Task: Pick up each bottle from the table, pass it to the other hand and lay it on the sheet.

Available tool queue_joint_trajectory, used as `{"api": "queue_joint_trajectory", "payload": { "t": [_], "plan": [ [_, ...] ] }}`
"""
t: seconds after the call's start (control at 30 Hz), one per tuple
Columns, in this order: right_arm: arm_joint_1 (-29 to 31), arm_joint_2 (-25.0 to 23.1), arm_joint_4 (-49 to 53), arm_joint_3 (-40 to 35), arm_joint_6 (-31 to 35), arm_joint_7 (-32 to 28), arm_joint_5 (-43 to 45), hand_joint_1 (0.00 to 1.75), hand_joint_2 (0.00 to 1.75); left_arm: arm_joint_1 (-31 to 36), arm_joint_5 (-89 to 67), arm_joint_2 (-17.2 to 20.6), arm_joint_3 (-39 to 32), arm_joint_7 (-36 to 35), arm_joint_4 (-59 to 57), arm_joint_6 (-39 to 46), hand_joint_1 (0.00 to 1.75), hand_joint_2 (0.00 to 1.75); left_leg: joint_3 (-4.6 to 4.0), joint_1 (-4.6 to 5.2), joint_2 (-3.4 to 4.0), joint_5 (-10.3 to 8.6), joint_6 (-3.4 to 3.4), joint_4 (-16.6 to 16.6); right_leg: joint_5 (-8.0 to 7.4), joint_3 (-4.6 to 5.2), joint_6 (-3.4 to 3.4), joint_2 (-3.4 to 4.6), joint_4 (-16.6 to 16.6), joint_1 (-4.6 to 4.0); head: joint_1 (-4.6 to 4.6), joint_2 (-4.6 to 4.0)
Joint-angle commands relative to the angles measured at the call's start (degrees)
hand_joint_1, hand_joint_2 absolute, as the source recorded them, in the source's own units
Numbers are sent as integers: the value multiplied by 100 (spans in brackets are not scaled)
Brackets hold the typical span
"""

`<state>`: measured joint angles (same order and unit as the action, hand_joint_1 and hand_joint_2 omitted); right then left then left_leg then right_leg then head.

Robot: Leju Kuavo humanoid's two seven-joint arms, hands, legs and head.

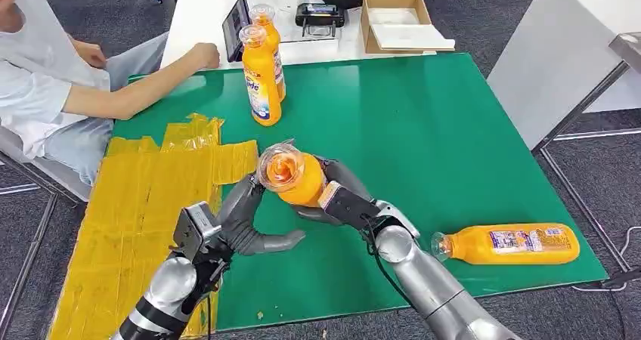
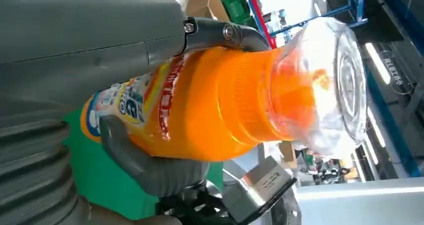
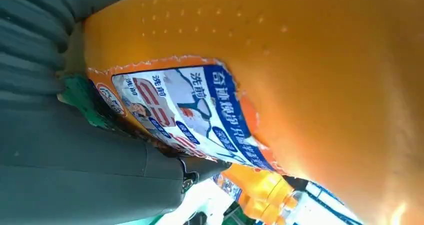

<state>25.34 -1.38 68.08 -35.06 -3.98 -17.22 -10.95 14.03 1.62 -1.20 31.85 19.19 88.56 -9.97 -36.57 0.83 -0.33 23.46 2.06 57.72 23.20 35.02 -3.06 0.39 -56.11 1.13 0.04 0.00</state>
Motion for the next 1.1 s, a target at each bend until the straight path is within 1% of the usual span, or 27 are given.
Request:
{"api": "queue_joint_trajectory", "payload": {
  "t": [0.03, 0.07, 0.1, 0.17, 0.23, 0.3, 0.33, 0.37, 0.4, 0.47, 0.6, 0.67, 0.7, 0.73, 0.77, 0.8, 0.83, 0.87, 0.97, 1.0, 1.03, 1.07, 1.1],
  "plan": [
    [331, 38, -405, -268, -21, -1, -3, 175, 175, 140, 25, 45, 155, -27, -119, -10, 0, 175, 17, -6, 4, 7, -12, 2, 4, -18, 10, 0, 2, -7, 0, 0],
    [331, 38, -405, -268, -21, -1, -3, 175, 175, 140, 25, 45, 155, -27, -119, -10, 0, 175, 30, -9, 8, 13, -17, 5, 8, -31, 15, 2, 1, -10, 0, 0],
    [331, 38, -405, -268, -21, -1, -3, 175, 175, 140, 25, 45, 155, -27, -119, -10, 0, 175, 21, -6, 5, 8, -13, 2, 5, -21, 11, 0, 2, -7, 0, 0],
    [331, 38, -405, -268, -21, -1, -3, 175, 175, 140, 25, 45, 155, -27, -119, -10, 0, 175, 44, -15, 7, 23, -24, 12, 16, -48, 20, -1, -1, -17, 2, 0],
    [331, 38, -405, -268, -21, -1, -3, 175, 175, 140, 25, 45, 155, -27, -119, -10, 0, 175, 14, -4, 2, 5, -10, 1, 3, -15, 8, -2, 2, -4, 0, 0],
    [348, 55, -411, -318, -46, -20, -59, 175, 175, 149, 24, 41, 156, -26, -112, -5, 0, 175, 34, -12, 7, 17, -19, 9, 10, -37, 16, 0, 1, -13, 0, 0],
    [356, 51, -425, -338, -55, -32, -90, 175, 175, 161, -6, 31, 163, -18, -101, 35, 0, 175, 19, -6, 3, 8, -13, 3, 5, -21, 11, -2, 1, -7, 0, 0],
    [363, 45, -437, -366, -77, -48, -120, 175, 175, 182, -28, 16, 169, -15, -90, 73, 0, 175, 30, -10, 6, 14, -17, 8, 9, -32, 15, -1, 0, -11, 2, 0],
    [365, 42, -442, -393, -88, -55, -144, 175, 175, 196, -96, 7, 169, -8, -78, 151, 0, 175, 12, -5, 1, 4, -10, 2, 2, -13, 8, -3, 1, -5, 2, 0],
    [369, 38, -444, -441, -99, -59, -195, 175, 175, 212, -199, -18, 184, 7, -64, 253, 0, 175, 29, -11, 5, 14, -18, 9, 10, -32, 16, -2, -1, -11, 0, 0],
    [380, 5, -462, -474, -84, -58, -217, 175, 175, 244, -370, -40, 237, 28, -76, 380, 0, 175, 12, -4, 2, 4, -10, 2, 3, -13, 9, -2, 0, -5, 0, 0],
    [398, -18, -471, -478, -80, -58, -218, 175, 175, 256, -501, -59, 301, 40, -109, 431, 0, 175, 32, -12, 5, 15, -20, 9, 10, -35, 17, -2, -1, -12, 0, 0],
    [429, -21, -432, -543, -221, -235, -171, 175, 175, 279, -539, -80, 349, 47, -147, 432, 0, 175, 22, -9, 5, 10, -16, 6, 6, -24, 13, -1, 0, -10, 2, 0],
    [452, -71, -421, -565, -231, -236, -173, 175, 175, 305, -569, -131, 405, 52, -203, 447, 0, 175, 13, -3, 1, 4, -11, 2, 3, -13, 9, -3, 0, -3, 0, 0],
    [505, -235, -447, -557, -263, -80, -120, 175, 175, 410, -538, -292, 438, 112, -353, 480, 0, 175, 23, -9, 5, 12, -16, 9, 8, -25, 14, -1, -2, -10, 2, 0],
    [558, -358, -393, -612, -255, 47, -136, 175, 175, 538, -551, -445, 468, 107, -497, 526, 0, 175, 11, -5, 2, 5, -11, 4, 3, -12, 9, -3, -1, -5, 0, 0],
    [585, -424, -293, -656, -263, 188, -105, 175, 175, 628, -548, -534, 507, 73, -566, 598, 0, 175, 14, -8, 3, 11, -15, 13, 8, -16, 13, -2, -8, -9, 0, 0],
    [578, -406, -293, -700, -252, 240, -106, 175, 175, 640, -554, -522, 534, 39, -606, 646, 0, 175, 2, -5, 3, 5, -11, 10, 3, -3, 9, -1, -7, -5, 2, 0],
    [553, -354, -346, -715, -235, 140, -33, 175, 175, 612, -510, -474, 543, 64, -612, 706, 0, 175, 23, -7, 7, 11, -16, 8, 7, -24, 13, 1, -3, -8, 0, 0],
    [545, -340, -360, -711, -229, 106, -11, 175, 175, 597, -505, -460, 535, 69, -607, 738, 0, 175, 12, -4, 2, 3, -10, 0, 1, -13, 8, -2, 2, -4, 2, 0],
    [548, -342, -358, -715, -229, 85, 3, 175, 175, 598, -531, -468, 535, 72, -590, 790, 0, 175, 26, -6, 1, 9, -15, 3, 6, -28, 12, -4, 1, -7, -2, 0],
    [549, -336, -368, -712, -229, 49, 25, 175, 175, 578, -609, -466, 533, 99, -569, 906, 0, 175, 35, -13, 6, 15, -19, 8, 9, -38, 16, -1, 2, -14, 4, 0],
    [542, -323, -371, -712, -216, 30, 36, 175, 175, 563, -769, -442, 560, 133, -560, 1035, 0, 175, 23, -7, 2, 9, -14, 4, 6, -25, 11, -3, 2, -8, 2, 0]
  ]
}}
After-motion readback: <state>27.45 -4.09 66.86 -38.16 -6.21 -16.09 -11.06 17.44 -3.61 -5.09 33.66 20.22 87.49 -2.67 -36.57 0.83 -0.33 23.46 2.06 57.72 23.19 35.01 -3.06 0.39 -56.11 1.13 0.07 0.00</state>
